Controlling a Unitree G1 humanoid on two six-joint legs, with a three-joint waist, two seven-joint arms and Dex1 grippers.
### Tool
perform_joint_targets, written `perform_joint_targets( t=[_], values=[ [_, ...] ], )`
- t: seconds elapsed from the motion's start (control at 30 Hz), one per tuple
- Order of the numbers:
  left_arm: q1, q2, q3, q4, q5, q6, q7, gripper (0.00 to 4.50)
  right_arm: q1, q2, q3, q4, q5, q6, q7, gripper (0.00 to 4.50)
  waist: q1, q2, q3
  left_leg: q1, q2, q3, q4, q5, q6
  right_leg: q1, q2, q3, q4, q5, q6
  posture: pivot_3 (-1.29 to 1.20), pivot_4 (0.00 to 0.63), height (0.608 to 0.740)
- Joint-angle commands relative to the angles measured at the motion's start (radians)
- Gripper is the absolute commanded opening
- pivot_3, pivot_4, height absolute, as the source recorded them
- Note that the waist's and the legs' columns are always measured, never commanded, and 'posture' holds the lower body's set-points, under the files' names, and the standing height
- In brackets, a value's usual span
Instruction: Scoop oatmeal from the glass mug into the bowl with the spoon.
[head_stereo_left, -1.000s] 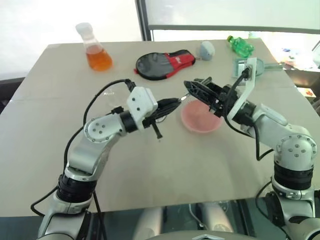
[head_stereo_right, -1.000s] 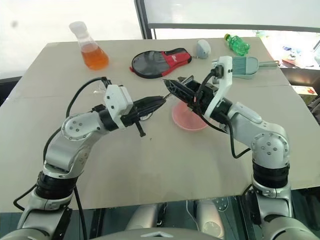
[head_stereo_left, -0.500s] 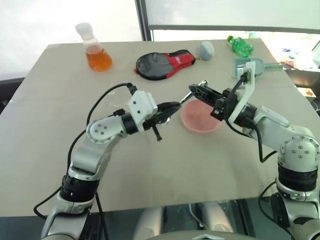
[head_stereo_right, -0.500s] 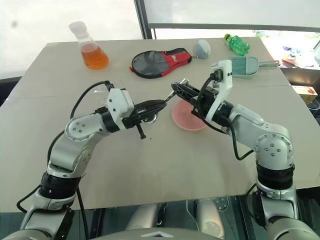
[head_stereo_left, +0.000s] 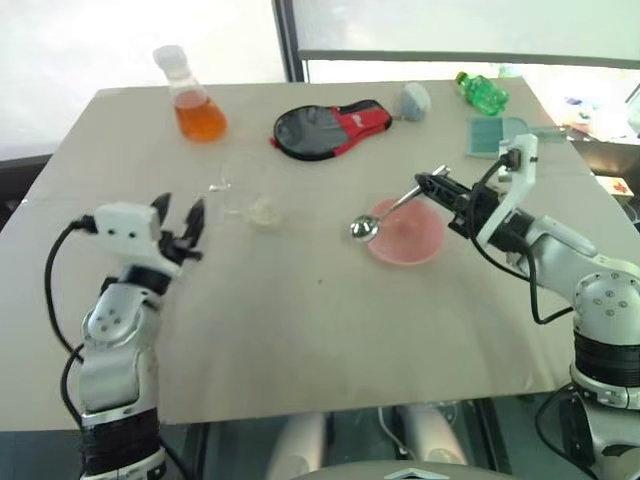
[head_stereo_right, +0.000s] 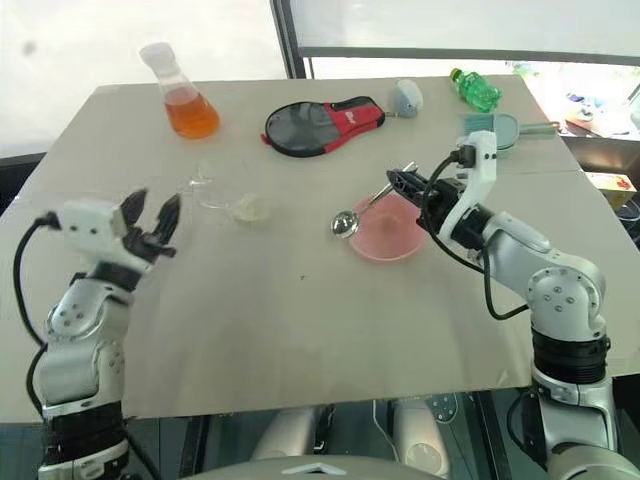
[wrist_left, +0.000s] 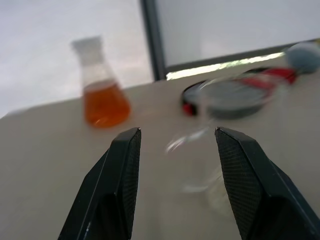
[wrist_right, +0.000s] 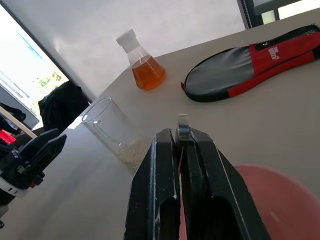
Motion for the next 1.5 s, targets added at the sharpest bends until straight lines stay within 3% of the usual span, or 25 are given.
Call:
perform_joint_targets(
  t=[0.03,0.2,0.5,0.83,0.93,1.07,1.33,1.5],
  values=[
    [-0.039,0.059,-0.041,0.072,0.015,-0.095,-0.102,2.40,-0.024,0.008,-0.027,-0.018,-0.005,-0.024,0.015,0.00,0.008,0.000,0.000,0.000,0.000,0.000,0.000,0.000,0.000,0.000,0.000,0.000,0.000,0.000,0.000,0.00,0.150,0.740],
    [-0.110,0.074,-0.138,0.196,0.047,-0.170,-0.177,2.40,-0.036,0.007,-0.023,-0.013,-0.028,-0.025,0.035,0.00,0.011,0.000,0.000,-0.001,-0.001,0.000,0.001,0.000,0.000,0.000,-0.001,0.000,-0.001,0.000,0.000,0.00,0.150,0.740],
    [-0.271,0.057,-0.118,0.404,0.054,-0.237,-0.076,2.40,-0.013,0.013,-0.037,-0.046,-0.042,-0.025,0.025,0.00,0.004,0.000,0.000,-0.001,0.000,0.002,0.001,0.000,0.000,-0.001,0.000,0.002,-0.001,0.000,0.000,0.00,0.150,0.740],
    [-0.422,0.059,-0.172,0.604,0.069,-0.297,-0.121,2.40,0.019,0.026,-0.044,-0.077,-0.050,-0.031,-0.004,0.00,0.008,0.000,0.000,-0.002,-0.001,0.001,0.001,0.000,0.000,-0.001,-0.001,0.001,0.000,0.000,0.000,0.00,0.150,0.740],
    [-0.440,0.055,-0.179,0.645,0.065,-0.307,-0.145,1.72,0.020,0.030,-0.041,-0.082,-0.055,-0.034,-0.008,0.00,0.003,0.000,0.000,-0.001,-0.001,0.001,0.001,0.000,0.000,-0.001,0.000,0.001,0.000,0.000,0.000,0.00,0.150,0.740],
    [-0.441,0.054,-0.184,0.665,0.069,-0.324,-0.150,0.02,0.024,0.033,-0.041,-0.089,-0.065,-0.035,-0.013,0.00,-0.006,-0.001,0.000,-0.002,-0.001,0.001,0.001,0.000,0.000,-0.002,-0.001,0.002,-0.001,0.000,0.000,0.00,0.150,0.740],
    [-0.466,0.019,-0.226,0.652,0.069,-0.302,-0.180,0.02,-0.105,0.027,-0.051,-0.065,-0.104,-0.056,-0.042,0.00,-0.013,0.000,0.000,-0.001,-0.001,0.001,0.002,0.000,0.000,-0.002,-0.001,0.002,0.002,0.000,0.000,0.00,0.150,0.740],
    [-0.548,-0.040,-0.306,0.594,0.059,-0.214,-0.250,0.02,-0.362,0.027,-0.028,0.015,-0.138,-0.056,-0.028,0.00,-0.009,0.001,0.000,-0.002,-0.002,0.000,0.004,0.000,0.000,-0.001,-0.001,0.000,0.003,0.000,0.000,0.00,0.150,0.740]
  ],
)
